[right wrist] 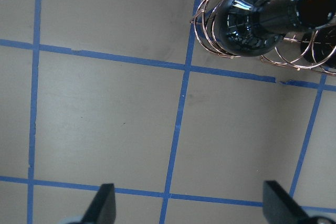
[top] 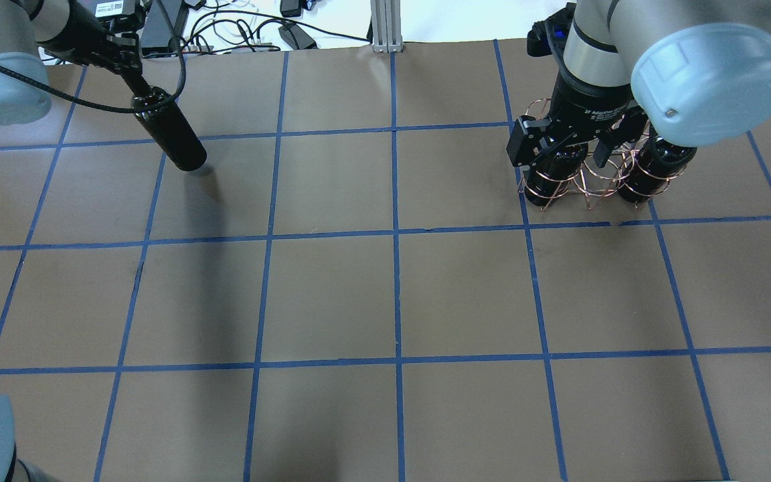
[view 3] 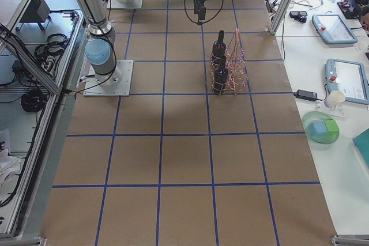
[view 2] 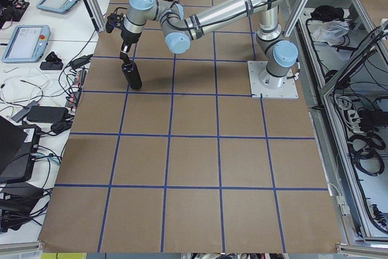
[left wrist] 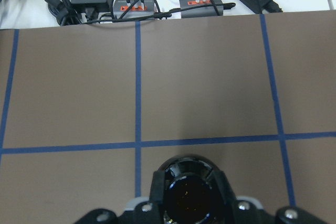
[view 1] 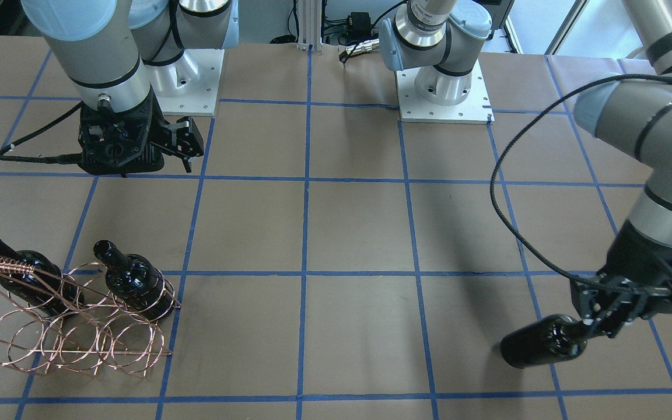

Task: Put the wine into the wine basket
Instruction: 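Lift the bottle with the left gripper and carry it toward the table center, then lower the held bottle upright onto the table center with the left gripper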

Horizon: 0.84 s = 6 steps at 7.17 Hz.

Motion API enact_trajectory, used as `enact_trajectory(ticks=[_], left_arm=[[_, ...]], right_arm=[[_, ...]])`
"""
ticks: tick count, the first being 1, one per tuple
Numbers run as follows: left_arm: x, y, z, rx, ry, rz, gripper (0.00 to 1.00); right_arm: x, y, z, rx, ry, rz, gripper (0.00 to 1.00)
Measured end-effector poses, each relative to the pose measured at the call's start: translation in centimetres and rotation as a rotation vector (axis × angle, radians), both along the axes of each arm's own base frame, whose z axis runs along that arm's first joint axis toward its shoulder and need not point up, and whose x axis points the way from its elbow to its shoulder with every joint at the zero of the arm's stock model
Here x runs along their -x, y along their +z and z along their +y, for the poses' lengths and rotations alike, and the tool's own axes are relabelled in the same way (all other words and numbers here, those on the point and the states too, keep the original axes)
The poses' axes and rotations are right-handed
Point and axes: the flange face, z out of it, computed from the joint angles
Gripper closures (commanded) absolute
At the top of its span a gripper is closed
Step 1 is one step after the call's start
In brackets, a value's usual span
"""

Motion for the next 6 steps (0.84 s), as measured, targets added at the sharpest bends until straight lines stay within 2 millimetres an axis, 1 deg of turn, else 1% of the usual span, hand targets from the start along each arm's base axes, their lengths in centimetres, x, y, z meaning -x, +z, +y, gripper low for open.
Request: enact_trajectory(ticks=[2, 3, 4, 5, 6], left_arm=[[7.3, -1.2, 6.0, -0.056, 0.083, 0.068, 0.93], [12.0, -1.2, 8.2, -0.058, 0.121, 0.098, 0.97], [17.4, -1.0, 9.9, -0.034, 0.136, 0.088, 0.97], [21.4, -0.7, 11.3, -0.002, 0.145, 0.063, 0.97], [24.1, -0.6, 12.5, 0.016, 0.166, 0.065, 0.98]], right_arm=[[0.0, 0.0, 0.0, 0.0, 0.001, 0.001, 0.0], [0.1, 0.0, 0.0, 0.0, 0.002, 0.006, 0.0], [0.1, -0.1, 0.0, 0.0, 0.002, 0.01, 0.0], [0.1, -0.1, 0.0, -0.001, 0.003, 0.012, 0.0], [0.1, -0.1, 0.0, -0.001, 0.003, 0.012, 0.0]])
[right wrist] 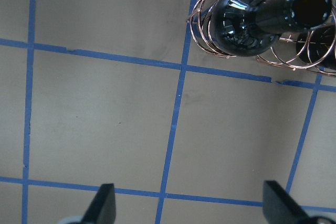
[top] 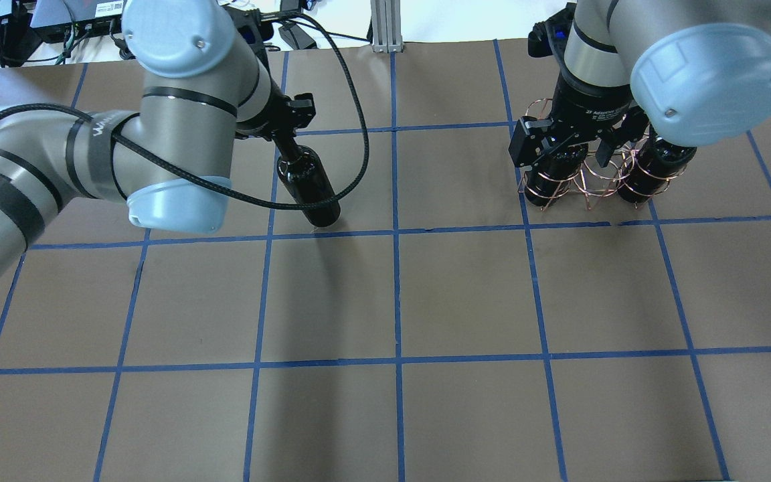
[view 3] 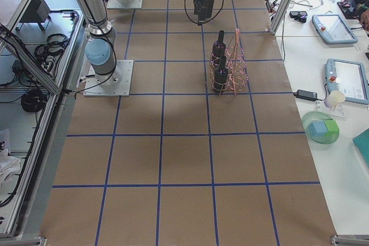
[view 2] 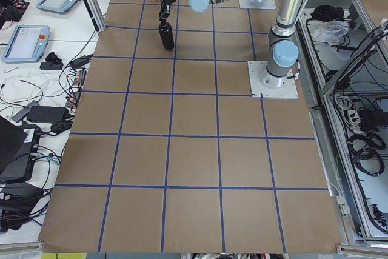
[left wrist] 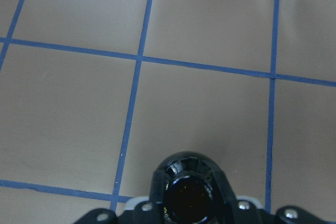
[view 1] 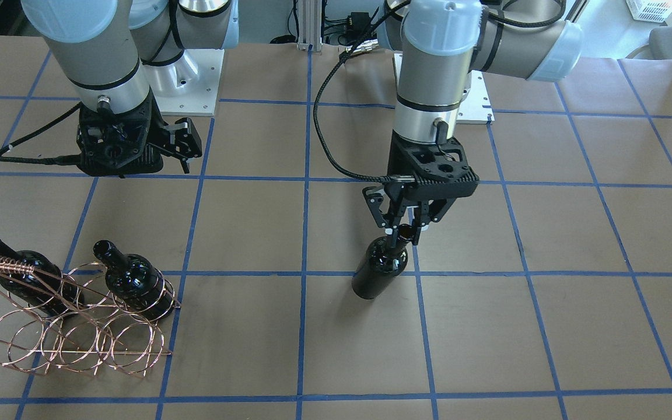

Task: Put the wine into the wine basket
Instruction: 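Lower the held bottle upright onto the table center with the left gripper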

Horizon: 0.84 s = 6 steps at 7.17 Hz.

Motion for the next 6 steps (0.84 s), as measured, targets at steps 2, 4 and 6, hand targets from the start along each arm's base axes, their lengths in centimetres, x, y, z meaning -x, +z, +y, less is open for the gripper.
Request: enact_trajectory(ticks=[2, 4, 6], left_arm=[[4.9, -0.1, 2.5, 0.021, 0.046, -0.003, 0.98], [8.2, -1.0, 4.2, 0.024, 0.071, -0.006, 0.98], [9.3, -1.8, 4.5, 0.015, 0.081, -0.006, 0.98]], right_arm=[[0.0, 0.0, 0.0, 0.004, -0.009, 0.0, 0.0], [0.0, 0.1, 0.0, 0.003, -0.02, -0.004, 0.0], [-0.2, 0.1, -0.2, 0.015, -0.018, -0.015, 0.0]])
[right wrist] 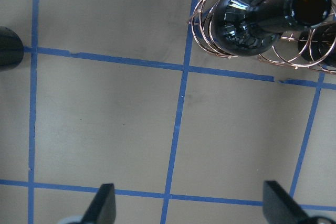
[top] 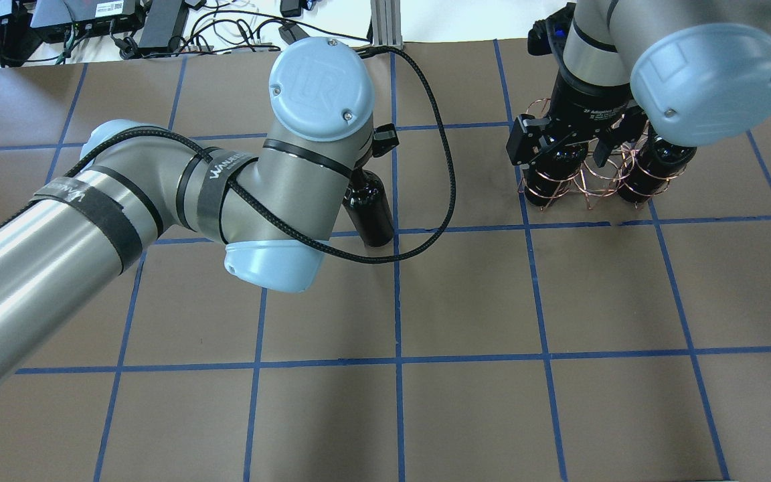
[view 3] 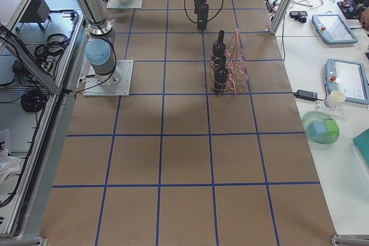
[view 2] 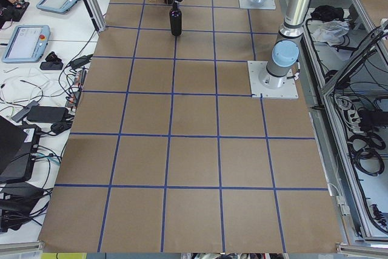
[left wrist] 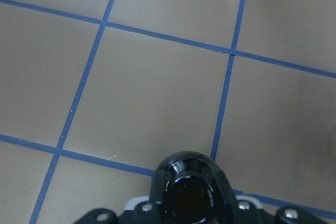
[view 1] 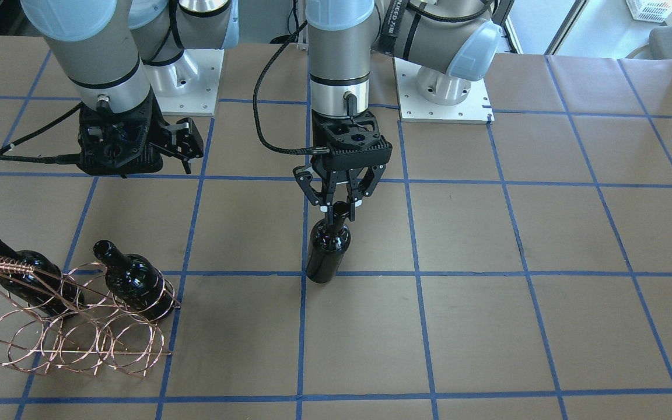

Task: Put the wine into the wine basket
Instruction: 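Lower the held bottle upright onto the table center with the left gripper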

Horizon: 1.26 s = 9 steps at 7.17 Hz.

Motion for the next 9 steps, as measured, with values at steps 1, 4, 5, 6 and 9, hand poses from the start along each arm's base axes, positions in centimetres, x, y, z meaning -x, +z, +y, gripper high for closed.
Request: enact_trajectory(ticks=[1, 4, 5, 6, 9], left_arm=[[0.3, -0.2, 0.1, -0.004, -0.001, -0.001, 1.0], [0.6, 0.3, 0.0, -0.046, -0.005, -0.021, 1.0], [0.7, 0.3, -0.1, -0.056, -0.005, -0.027, 1.0], [0.7, 0.1, -0.2, -0.062, -0.003, -0.034, 1.0], [0.8, -0.5, -0.6, -0.066, -0.005, -0.041, 1.0]], right_arm=[[0.0, 0.2, -0.3, 0.03, -0.003, -0.001, 0.0], [-0.1, 0.9, -1.0, 0.098, -0.001, -0.011, 0.0], [-0.1, 1.0, -1.0, 0.101, 0.005, -0.011, 0.0], [-0.1, 0.9, -1.1, 0.1, 0.007, -0.008, 0.0], [0.2, 0.2, -1.5, 0.088, -0.009, 0.004, 0.0]])
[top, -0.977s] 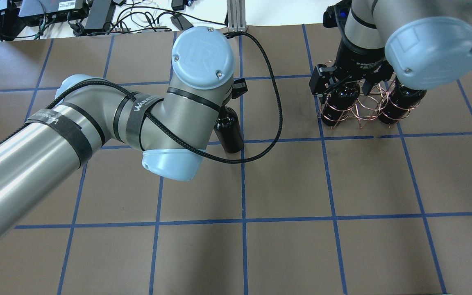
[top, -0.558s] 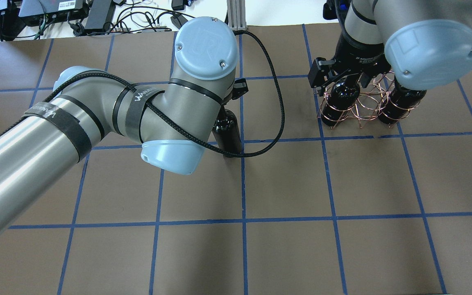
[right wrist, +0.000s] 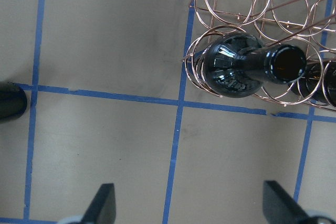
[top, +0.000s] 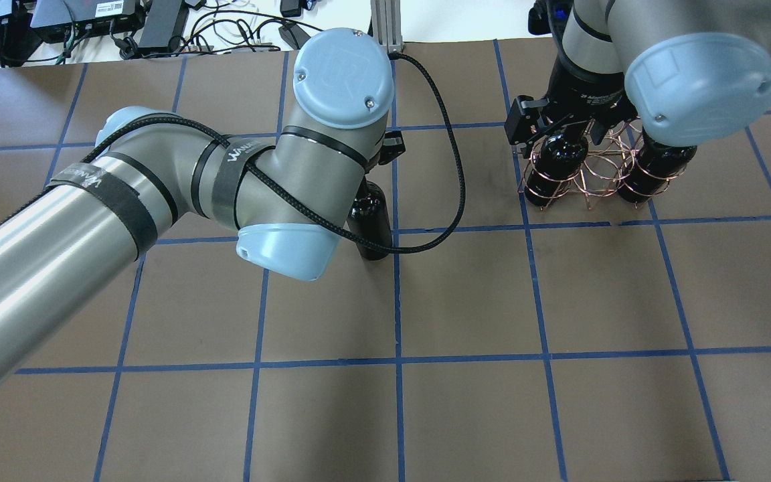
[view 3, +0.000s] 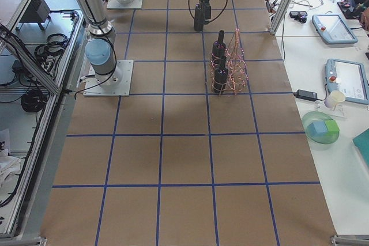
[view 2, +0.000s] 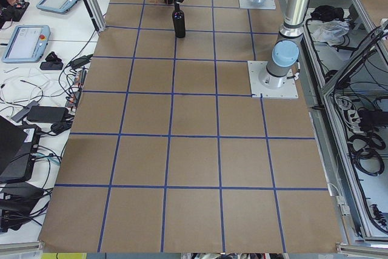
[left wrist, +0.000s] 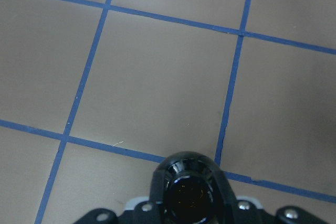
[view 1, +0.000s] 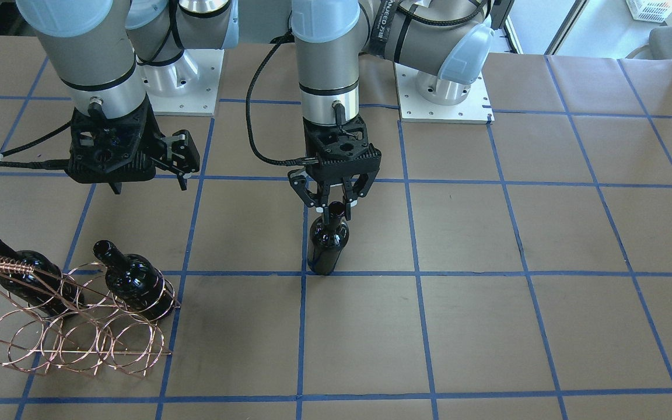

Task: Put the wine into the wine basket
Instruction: 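Lower the held bottle upright onto the table center with the left gripper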

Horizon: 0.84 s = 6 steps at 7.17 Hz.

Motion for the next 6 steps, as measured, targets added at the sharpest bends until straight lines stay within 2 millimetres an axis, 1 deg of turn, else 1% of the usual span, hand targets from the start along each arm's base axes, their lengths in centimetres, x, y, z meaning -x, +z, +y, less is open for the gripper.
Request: enact_trajectory(ticks=[1, 2, 3, 6], left_arm=[[0.01, -0.03, -0.03, 0.0, -0.001, 0.0, 0.83], [-0.01, -0.07, -0.06, 0.001, 0.0, -0.004, 0.3], [-0.12, -0.13, -0.1, 0.003, 0.003, -0.015, 0.17], [-0.3, 0.07, -0.14, 0.015, 0.008, -0.029, 0.15]], right_arm=[[0.05, -0.23, -0.1, -0.006, -0.002, 0.002, 0.0], [0.09, -0.41, -0.19, -0.01, -0.002, 0.004, 0.0], [0.09, -0.43, -0.24, -0.008, -0.003, 0.004, 0.0], [0.14, -0.33, -0.29, -0.002, 0.0, 0.002, 0.0]])
